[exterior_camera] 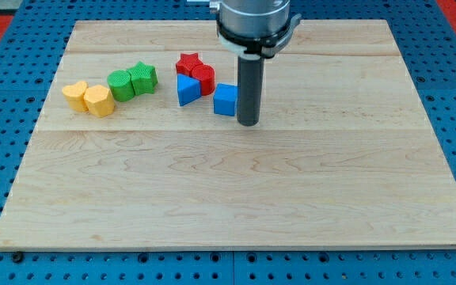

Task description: Push the red blocks into the blue blocks

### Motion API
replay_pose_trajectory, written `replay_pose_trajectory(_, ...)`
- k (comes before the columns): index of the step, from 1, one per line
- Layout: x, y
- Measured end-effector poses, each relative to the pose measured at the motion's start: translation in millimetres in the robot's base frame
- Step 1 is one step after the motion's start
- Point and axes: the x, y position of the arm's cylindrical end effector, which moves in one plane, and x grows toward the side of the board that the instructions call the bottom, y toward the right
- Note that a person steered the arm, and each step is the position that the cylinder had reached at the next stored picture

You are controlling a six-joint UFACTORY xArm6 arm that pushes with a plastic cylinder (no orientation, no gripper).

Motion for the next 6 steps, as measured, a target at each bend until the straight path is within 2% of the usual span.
replay_pose_trajectory(1, -30.8, -30.8)
replay_pose_trajectory(2, -25.2, -21.3)
replay_pose_trajectory(3, -42.8, 35.4)
replay_pose_trajectory(4, -113.2, 45.7)
replay_pose_trajectory(5, -152.0, -12.3)
replay_pose_trajectory(6, -156.6, -91.1)
